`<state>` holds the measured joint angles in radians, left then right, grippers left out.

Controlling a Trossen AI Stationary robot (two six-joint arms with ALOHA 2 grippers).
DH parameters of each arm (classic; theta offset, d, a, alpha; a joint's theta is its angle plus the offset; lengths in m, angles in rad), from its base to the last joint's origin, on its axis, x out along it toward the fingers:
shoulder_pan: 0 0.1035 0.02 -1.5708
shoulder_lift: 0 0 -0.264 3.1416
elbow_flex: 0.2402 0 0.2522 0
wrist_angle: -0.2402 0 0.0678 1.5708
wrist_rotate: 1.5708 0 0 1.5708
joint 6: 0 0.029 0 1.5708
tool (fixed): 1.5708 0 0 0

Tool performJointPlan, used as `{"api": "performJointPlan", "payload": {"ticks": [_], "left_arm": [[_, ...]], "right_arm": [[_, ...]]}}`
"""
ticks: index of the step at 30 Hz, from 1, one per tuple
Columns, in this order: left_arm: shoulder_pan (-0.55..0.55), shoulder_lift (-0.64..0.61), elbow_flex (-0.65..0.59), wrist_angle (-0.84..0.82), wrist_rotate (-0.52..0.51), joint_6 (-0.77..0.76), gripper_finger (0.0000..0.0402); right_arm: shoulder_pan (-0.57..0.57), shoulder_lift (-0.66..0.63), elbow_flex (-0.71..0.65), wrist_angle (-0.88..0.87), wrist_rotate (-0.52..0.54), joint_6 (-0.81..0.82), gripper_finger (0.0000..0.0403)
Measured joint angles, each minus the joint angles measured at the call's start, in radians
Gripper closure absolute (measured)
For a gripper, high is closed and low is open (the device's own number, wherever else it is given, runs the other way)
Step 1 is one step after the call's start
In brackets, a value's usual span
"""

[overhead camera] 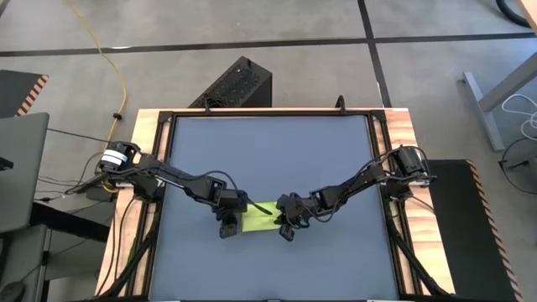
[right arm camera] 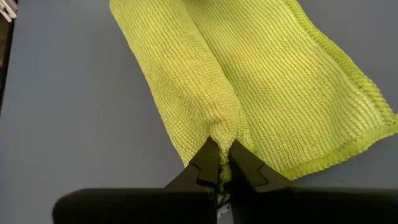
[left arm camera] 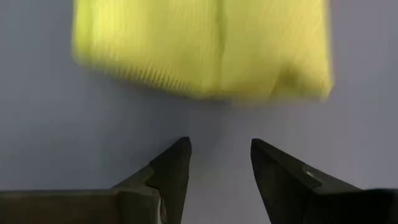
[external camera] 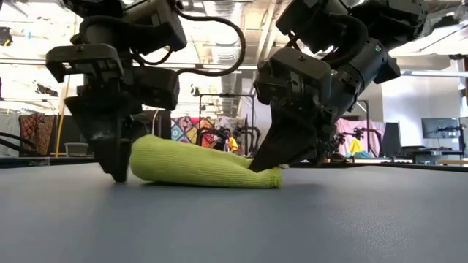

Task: Roll towel
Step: Roll the green microfiber towel

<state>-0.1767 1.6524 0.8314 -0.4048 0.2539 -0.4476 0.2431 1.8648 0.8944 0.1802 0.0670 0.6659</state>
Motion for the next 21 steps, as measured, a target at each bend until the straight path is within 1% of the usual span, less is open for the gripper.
{"api": "performJointPlan", "payload": {"ticks": [2,3,5,8,9,11,12,14,18,21], "left_arm": [[-0.008,-0.029,-0.003,-0.050,-0.026,-0.002,0.0239],[-0.015,-0.055,-0.003,-0.058,-0.056,-0.002,0.0240],[-0.039,-0.131,-0.008,-0.070,-0.148,0.013,0.0245],[-0.100,-0.266,-0.008,0.051,-0.363,0.065,0.0253],[-0.123,-0.299,-0.023,0.129,-0.424,0.099,0.0255],[-0.156,-0.331,-0.057,0.303,-0.510,0.192,0.0259],[-0.164,-0.333,-0.076,0.367,-0.516,0.234,0.0260],[-0.161,-0.315,-0.098,0.432,-0.499,0.263,0.0262],[-0.145,-0.213,-0.101,0.474,-0.462,0.224,0.0262],[-0.132,-0.124,-0.101,0.548,-0.382,0.200,0.0262]], "right_arm": [[-0.003,0.000,0.000,0.000,-0.001,0.001,0.0368],[-0.004,0.000,0.000,0.000,-0.001,0.000,0.0368],[-0.007,0.000,0.000,0.000,-0.001,0.003,0.0368],[-0.010,0.000,0.000,-0.001,-0.002,0.009,0.0368],[-0.010,0.000,0.000,-0.001,-0.002,0.010,0.0368],[-0.010,0.000,0.000,-0.001,-0.001,0.014,0.0368],[-0.010,0.000,-0.001,-0.001,-0.001,0.015,0.0368],[-0.011,0.001,-0.001,0.000,-0.001,0.016,0.0368],[-0.011,0.001,-0.001,0.000,0.001,0.034,0.0368],[-0.011,0.001,-0.001,0.000,0.002,0.042,0.0368]]}}
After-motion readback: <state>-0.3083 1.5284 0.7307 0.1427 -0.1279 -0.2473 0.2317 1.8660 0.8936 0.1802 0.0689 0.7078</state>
